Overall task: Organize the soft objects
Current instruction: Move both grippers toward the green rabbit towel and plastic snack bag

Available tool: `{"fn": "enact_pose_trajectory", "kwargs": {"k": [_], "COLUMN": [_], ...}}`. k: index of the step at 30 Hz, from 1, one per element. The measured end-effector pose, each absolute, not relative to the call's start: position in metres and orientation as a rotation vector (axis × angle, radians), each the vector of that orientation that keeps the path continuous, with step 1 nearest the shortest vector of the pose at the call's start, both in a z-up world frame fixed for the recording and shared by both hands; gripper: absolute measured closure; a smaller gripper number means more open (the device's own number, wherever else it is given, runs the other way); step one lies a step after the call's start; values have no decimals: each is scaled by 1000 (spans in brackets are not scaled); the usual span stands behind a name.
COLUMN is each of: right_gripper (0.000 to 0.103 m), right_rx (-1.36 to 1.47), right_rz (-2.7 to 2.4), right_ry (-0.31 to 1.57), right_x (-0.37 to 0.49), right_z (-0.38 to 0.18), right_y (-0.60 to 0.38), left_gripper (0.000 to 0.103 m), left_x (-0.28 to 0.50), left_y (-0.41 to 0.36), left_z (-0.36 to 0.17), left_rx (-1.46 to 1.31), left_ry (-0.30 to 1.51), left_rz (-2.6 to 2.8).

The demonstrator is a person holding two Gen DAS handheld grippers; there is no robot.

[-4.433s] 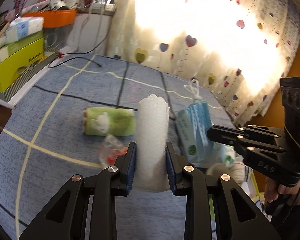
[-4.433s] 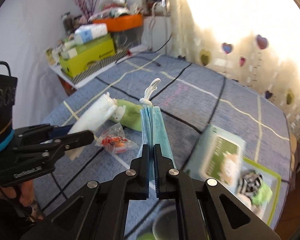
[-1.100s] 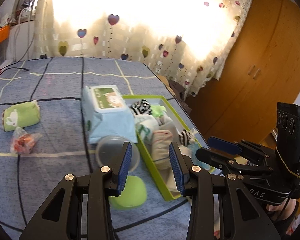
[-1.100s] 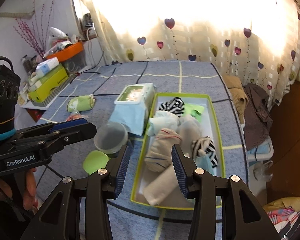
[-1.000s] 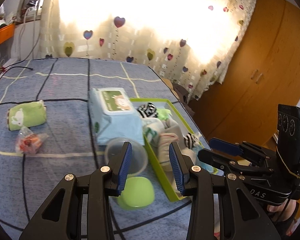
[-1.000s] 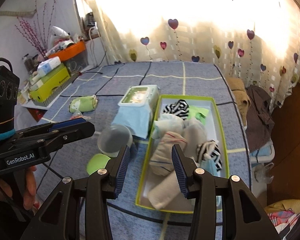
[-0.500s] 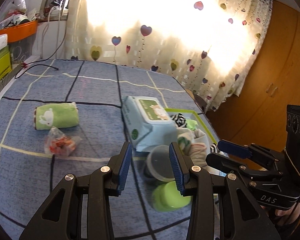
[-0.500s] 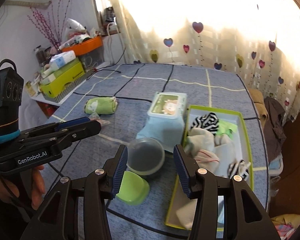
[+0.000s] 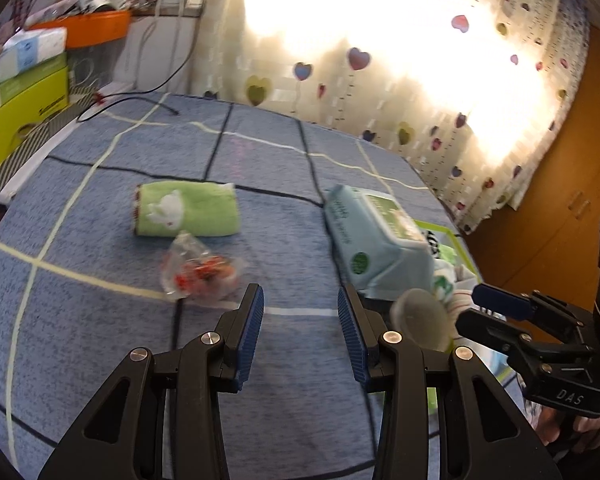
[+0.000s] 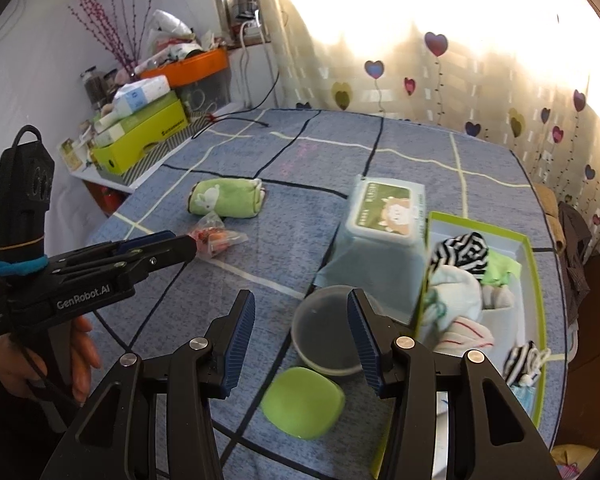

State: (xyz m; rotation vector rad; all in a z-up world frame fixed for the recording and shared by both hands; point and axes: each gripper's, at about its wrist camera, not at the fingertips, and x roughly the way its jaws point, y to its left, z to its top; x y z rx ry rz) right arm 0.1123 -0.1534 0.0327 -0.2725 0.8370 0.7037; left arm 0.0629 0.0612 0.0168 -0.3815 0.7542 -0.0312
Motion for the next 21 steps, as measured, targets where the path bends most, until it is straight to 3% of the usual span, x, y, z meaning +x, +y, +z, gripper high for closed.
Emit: {"fn": "enact_pose_trajectory", "kwargs": {"k": [5,8,21], "right_gripper": [56,55,55], "right_rx": [-285,-291,-326], "right_rz": [721,730,753], "right_ry": [851,858,873], "right_x": [116,118,133], "right_z": [28,25,19], "right_y": [-141,-135,-113], "left_gripper": [63,53,53], "left_x": [64,69,116], "left_y": [79,89,107], "left_z": [9,5,-37], "left_rx": [-396,-398,-352], "left_ry": [762,767,884], "left_rz": [19,45,130]}}
